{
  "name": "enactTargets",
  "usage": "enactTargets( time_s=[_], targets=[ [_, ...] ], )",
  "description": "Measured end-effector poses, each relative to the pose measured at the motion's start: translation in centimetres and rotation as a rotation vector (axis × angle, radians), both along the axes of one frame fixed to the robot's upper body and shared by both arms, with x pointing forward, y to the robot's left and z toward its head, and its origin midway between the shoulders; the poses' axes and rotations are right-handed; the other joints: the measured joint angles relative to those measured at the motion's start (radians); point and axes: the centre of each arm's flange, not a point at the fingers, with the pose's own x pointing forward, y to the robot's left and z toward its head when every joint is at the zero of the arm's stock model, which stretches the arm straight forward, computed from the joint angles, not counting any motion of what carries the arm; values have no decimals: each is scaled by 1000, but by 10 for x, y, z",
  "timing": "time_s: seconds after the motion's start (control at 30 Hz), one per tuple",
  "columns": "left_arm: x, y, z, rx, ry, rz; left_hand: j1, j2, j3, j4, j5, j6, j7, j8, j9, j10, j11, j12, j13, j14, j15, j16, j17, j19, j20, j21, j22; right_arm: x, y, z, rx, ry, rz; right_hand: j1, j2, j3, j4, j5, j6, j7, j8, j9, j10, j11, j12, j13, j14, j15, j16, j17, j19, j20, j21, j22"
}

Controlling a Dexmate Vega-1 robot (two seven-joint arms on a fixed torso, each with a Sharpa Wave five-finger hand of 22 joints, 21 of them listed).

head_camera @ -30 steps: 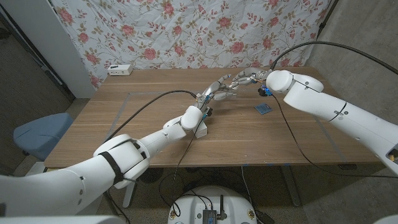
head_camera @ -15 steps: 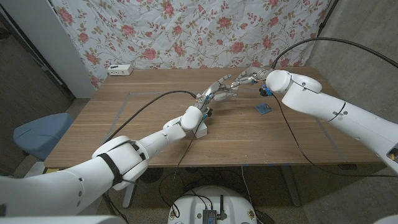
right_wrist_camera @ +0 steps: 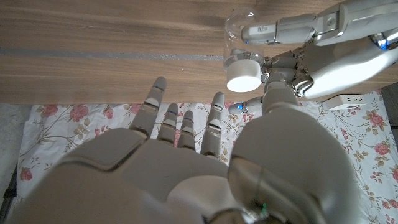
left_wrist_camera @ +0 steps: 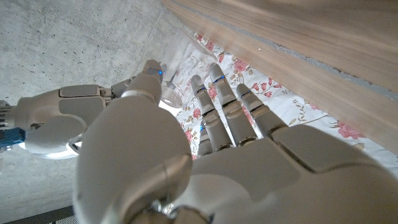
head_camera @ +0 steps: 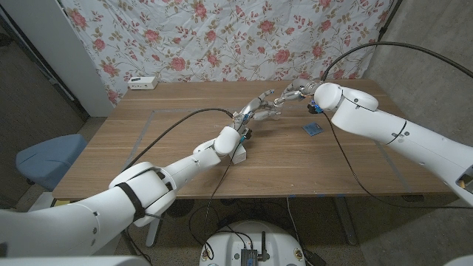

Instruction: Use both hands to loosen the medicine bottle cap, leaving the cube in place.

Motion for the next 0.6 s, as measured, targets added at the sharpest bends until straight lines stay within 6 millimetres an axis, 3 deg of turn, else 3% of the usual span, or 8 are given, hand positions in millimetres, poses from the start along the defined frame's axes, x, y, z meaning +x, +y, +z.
enactTargets(
  time_s=[0.43, 0.6],
  targets=[
    [2, 0, 3, 1, -3, -1, -7, -7, 0, 0, 0, 5, -5, 0, 0, 0, 0, 0, 1, 0, 0, 0, 0, 0, 0, 0, 0, 4, 2, 1, -5, -5, -10, 15, 4, 1, -9, 0, 15, -12, 10, 5, 7, 0, 0, 0, 5, -3, 0, 0, 4, -4, 0, 0],
    [3, -1, 5, 3, -3, -2, -8, -8, 0, 0, 0, 5, -5, 0, 0, 0, 0, 0, 1, 0, 0, 0, 0, 0, 0, 0, 0, 6, 3, 0, -5, -3, -13, 21, 11, 7, -15, 0, 41, -23, 24, 9, 21, 0, 3, 0, 8, -2, 4, 2, 13, -2, 0, 0]
  ],
)
